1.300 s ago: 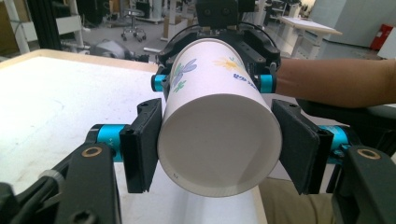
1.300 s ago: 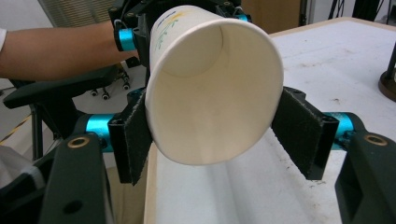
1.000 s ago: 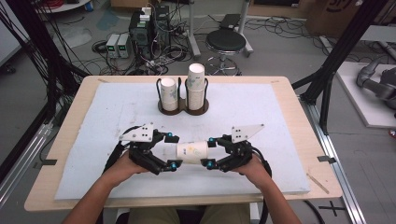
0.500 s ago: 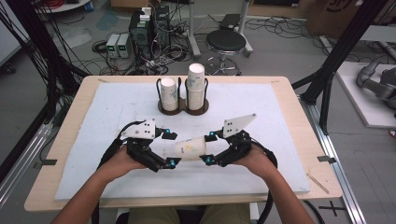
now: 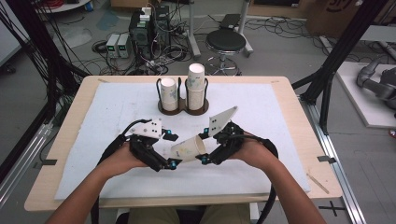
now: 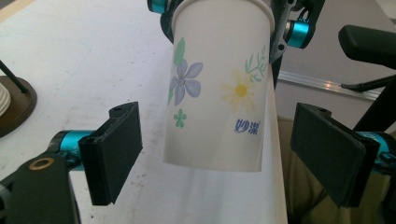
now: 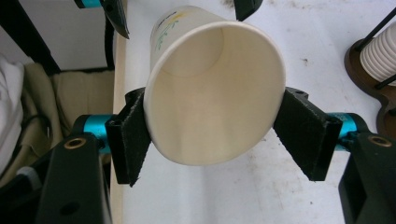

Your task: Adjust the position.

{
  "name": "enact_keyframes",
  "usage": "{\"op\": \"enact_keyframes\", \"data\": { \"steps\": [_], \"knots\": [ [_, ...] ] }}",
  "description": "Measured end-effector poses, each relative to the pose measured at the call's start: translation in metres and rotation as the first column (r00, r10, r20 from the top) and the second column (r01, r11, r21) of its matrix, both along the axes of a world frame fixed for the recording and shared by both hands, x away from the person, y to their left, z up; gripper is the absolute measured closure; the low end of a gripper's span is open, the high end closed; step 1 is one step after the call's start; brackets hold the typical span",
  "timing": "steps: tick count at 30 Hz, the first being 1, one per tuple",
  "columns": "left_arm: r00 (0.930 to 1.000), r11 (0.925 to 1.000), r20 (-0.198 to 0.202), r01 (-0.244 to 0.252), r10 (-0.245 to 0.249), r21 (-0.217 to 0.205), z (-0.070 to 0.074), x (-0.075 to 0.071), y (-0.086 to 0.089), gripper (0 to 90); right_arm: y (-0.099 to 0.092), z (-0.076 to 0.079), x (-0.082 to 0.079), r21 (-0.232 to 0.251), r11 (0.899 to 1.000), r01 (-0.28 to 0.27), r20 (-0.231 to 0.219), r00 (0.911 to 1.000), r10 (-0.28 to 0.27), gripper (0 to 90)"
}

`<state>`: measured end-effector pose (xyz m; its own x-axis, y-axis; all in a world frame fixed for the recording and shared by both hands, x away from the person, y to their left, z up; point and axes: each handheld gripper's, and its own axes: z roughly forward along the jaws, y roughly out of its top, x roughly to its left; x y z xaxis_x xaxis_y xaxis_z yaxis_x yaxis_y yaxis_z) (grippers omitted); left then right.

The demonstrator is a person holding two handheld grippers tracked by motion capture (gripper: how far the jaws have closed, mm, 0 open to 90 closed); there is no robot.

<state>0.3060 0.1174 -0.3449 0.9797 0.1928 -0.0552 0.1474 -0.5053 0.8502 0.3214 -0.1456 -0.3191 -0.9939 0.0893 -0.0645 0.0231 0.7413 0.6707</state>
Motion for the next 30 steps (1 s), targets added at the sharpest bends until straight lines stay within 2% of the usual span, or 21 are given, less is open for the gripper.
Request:
{"op": "enact_keyframes", "data": {
  "steps": [6,9,12,17,21,24,28,30],
  "knots": [
    [0.9999,0.9987,-0.006,0.016,-0.016,0.049,-0.002,0.000,-0.005,17.4,0.011,0.004,0.000,-0.070,0.997,-0.019,0.011,0.9997,0.020,30.7],
    [0.9998,0.9977,-0.016,0.016,-0.015,0.066,-0.003,0.001,-0.007,17.9,0.017,0.006,-0.001,-0.120,0.992,-0.026,0.023,0.9993,0.029,30.5],
    [0.9996,0.9964,-0.023,0.018,-0.016,0.083,-0.005,0.002,-0.009,18.7,0.022,0.009,-0.001,-0.147,0.989,-0.031,0.029,0.9989,0.036,30.5],
    [0.9996,0.9924,-0.022,0.022,-0.020,0.121,-0.007,0.003,-0.014,21.0,0.031,0.013,-0.002,-0.219,0.975,-0.035,0.047,0.9978,0.046,30.5],
    [0.9993,0.9908,-0.029,0.027,-0.023,0.133,-0.007,0.005,-0.018,22.6,0.037,0.015,-0.003,-0.250,0.967,-0.044,0.044,0.9974,0.056,30.5],
    [0.9991,0.9896,-0.032,0.031,-0.026,0.141,-0.008,0.006,-0.020,23.6,0.041,0.015,-0.004,-0.289,0.956,-0.039,0.047,0.9974,0.055,30.5],
    [0.9987,0.9878,-0.041,0.036,-0.030,0.152,-0.010,0.006,-0.023,25.8,0.044,0.015,-0.004,-0.302,0.952,-0.047,0.043,0.9971,0.063,30.5],
    [0.9983,0.9850,-0.040,0.047,-0.041,0.166,-0.011,0.007,-0.023,30.1,0.045,0.014,-0.004,-0.313,0.949,-0.045,0.040,0.9974,0.061,30.5]
  ]
}}
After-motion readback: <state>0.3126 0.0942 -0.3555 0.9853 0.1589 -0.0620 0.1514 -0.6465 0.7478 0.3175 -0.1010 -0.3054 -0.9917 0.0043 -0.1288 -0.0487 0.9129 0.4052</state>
